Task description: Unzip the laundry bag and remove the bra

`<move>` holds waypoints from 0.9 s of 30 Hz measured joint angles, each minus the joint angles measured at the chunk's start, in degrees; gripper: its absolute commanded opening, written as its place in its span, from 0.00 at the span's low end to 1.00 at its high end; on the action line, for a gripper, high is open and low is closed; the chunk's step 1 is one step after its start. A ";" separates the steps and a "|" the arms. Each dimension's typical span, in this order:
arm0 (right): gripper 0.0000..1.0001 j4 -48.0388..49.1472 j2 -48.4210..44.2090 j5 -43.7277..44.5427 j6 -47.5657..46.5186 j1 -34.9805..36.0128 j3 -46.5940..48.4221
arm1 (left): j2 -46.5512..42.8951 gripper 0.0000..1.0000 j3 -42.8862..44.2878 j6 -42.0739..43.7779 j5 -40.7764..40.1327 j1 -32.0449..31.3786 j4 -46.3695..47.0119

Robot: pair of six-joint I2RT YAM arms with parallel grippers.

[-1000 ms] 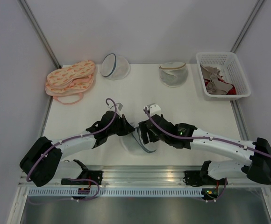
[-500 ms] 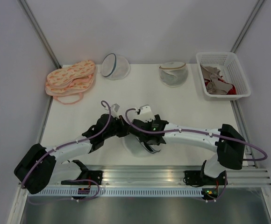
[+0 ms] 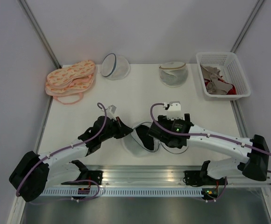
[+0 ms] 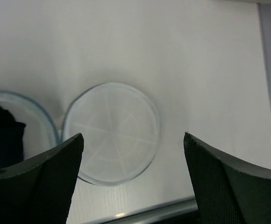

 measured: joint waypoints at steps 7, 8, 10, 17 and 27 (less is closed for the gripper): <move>0.84 27.58 -15.58 -15.96 -15.80 -0.09 -15.41 | 1.20 0.02 -2.80 -0.04 0.00 0.00 0.13; 0.84 31.54 -16.85 -19.02 -17.11 -0.37 -17.73 | 1.20 0.02 -3.19 -0.07 0.00 0.00 0.13; 0.83 38.56 -16.98 -23.91 -18.84 -0.74 -21.09 | 1.20 0.02 -3.65 -0.11 0.02 0.00 0.13; 0.76 59.01 -11.30 -37.79 -20.68 -0.96 -29.68 | 1.20 0.02 -3.89 -0.52 0.02 0.00 0.35; 0.00 75.38 -2.60 -47.28 -21.62 -3.45 -31.89 | 1.20 0.02 -4.48 -1.09 0.02 0.00 0.83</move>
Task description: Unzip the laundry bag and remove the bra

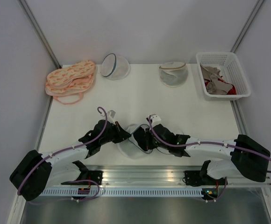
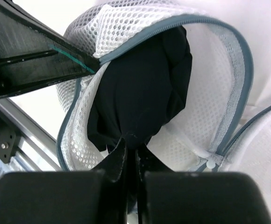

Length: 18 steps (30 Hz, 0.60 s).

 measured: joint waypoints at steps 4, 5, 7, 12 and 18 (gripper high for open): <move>0.00 0.13 -0.39 -1.01 -0.39 -0.52 0.00 | -0.15 0.02 -0.11 -0.04 0.00 0.00 -0.02; 0.00 -0.70 -1.40 -0.87 -0.63 -0.66 0.02 | -0.37 0.02 -0.15 -0.04 0.00 0.00 -0.04; 0.00 -4.22 -5.05 -0.02 -1.29 -0.74 0.33 | -0.98 0.02 -0.20 -0.04 0.00 0.00 -0.17; 0.00 -16.76 -17.31 5.33 -3.65 -1.88 6.08 | -1.75 0.02 -0.26 -0.04 -0.46 0.00 -0.04; 0.00 -26.62 -21.79 14.84 -5.25 -4.17 15.54 | -0.61 0.02 -0.26 -0.04 -0.57 -0.07 1.09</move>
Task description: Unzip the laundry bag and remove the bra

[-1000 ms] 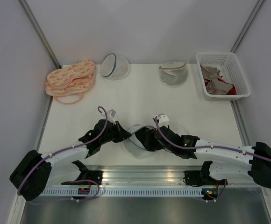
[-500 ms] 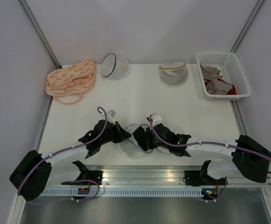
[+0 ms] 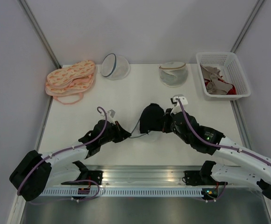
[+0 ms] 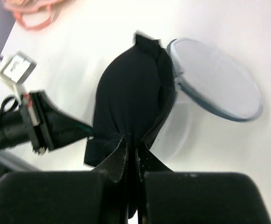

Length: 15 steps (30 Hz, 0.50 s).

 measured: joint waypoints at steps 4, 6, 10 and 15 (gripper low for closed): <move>0.00 -1.62 -0.07 2.32 -1.73 -4.28 2.60 | 1.07 0.02 0.00 0.00 0.00 -0.04 -0.13; 0.00 -0.98 -0.57 2.03 -2.45 -7.15 3.23 | 1.05 0.02 0.00 0.00 0.00 -0.04 -0.17; 0.00 0.39 -2.08 3.34 -2.97 -11.61 4.22 | 1.05 0.02 0.00 0.02 0.00 -0.04 -0.28; 0.00 2.03 2.08 10.86 -3.13 -18.40 9.84 | 1.05 0.02 0.04 0.02 0.07 -0.04 -0.74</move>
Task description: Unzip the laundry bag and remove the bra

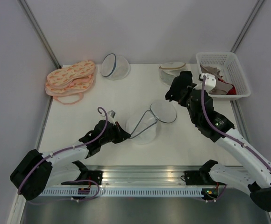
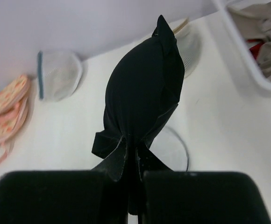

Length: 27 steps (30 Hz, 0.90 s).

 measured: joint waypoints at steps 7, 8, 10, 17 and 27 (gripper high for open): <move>0.00 5.38 12.31 -1.66 2.32 -24.15 7.43 | -0.13 0.02 1.92 0.02 0.66 0.02 -2.73; 0.00 5.90 14.16 -2.12 2.89 -27.30 8.52 | -0.17 0.02 2.43 0.02 0.98 0.00 -3.06; 0.00 7.41 18.51 -3.78 4.02 -33.22 11.19 | -0.35 0.02 3.21 0.04 1.42 0.00 -3.80; 0.00 12.41 40.37 -14.14 7.65 -49.81 31.69 | -1.38 0.02 5.22 0.17 1.70 0.00 -6.69; 0.00 19.47 64.37 -31.91 12.41 -55.17 42.40 | -1.92 0.02 5.88 0.96 1.57 0.00 -8.55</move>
